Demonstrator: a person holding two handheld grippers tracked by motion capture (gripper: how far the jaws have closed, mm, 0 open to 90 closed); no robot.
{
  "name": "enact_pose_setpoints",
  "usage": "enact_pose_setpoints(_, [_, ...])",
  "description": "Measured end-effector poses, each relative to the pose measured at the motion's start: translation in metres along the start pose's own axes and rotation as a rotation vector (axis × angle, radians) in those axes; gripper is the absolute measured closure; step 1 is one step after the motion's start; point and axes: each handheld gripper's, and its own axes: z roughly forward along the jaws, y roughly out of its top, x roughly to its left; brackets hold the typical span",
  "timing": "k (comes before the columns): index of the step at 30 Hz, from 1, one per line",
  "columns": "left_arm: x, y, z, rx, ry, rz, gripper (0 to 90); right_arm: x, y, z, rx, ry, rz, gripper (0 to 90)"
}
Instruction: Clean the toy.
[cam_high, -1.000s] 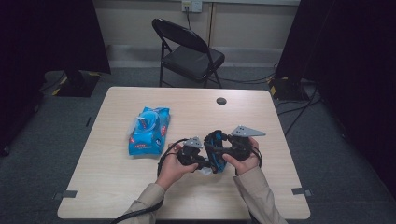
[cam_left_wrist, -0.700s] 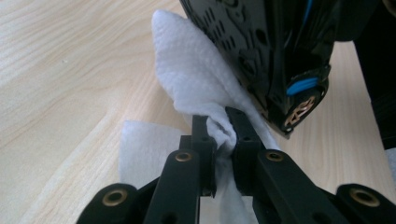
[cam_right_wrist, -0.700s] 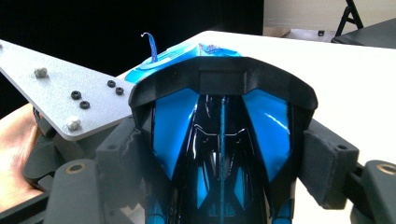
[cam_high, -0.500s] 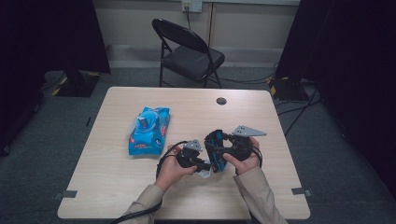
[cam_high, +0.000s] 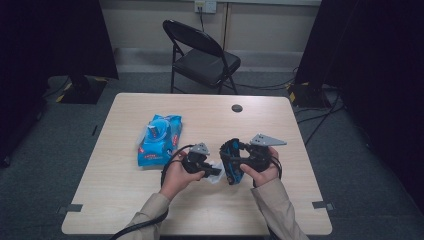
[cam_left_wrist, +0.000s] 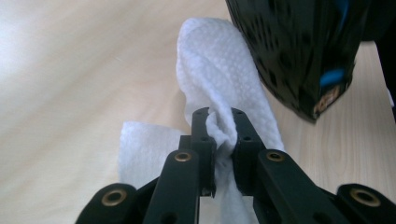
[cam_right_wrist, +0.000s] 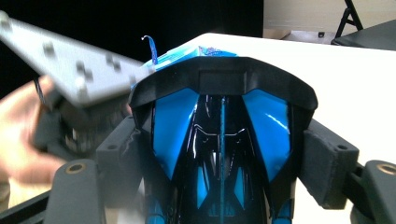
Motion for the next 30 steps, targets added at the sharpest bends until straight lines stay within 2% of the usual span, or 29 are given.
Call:
enact_pose_setpoints(8, [0.013,0.024,-0.037,-0.083,0.075,-0.018,82.6,0.004,-0.003,0.005,0.018,0.014,-0.012,25.8])
enact_pose_setpoints(12, [0.014,0.032,-0.049,-0.114,0.082,-0.018,82.6,0.005,-0.004,0.007,0.028,0.017,-0.017,25.8])
enact_pose_setpoints(15, [0.010,0.033,-0.046,-0.108,0.068,-0.004,82.6,0.006,-0.005,0.009,0.037,0.014,-0.020,25.8])
enact_pose_setpoints(23, [0.003,0.024,-0.031,-0.092,0.026,-0.006,82.6,0.005,-0.006,0.010,0.038,0.003,-0.022,25.8])
enact_pose_setpoints(30, [-0.007,0.017,-0.016,-0.076,0.011,0.009,82.4,0.003,-0.006,0.011,0.034,-0.007,-0.016,25.8])
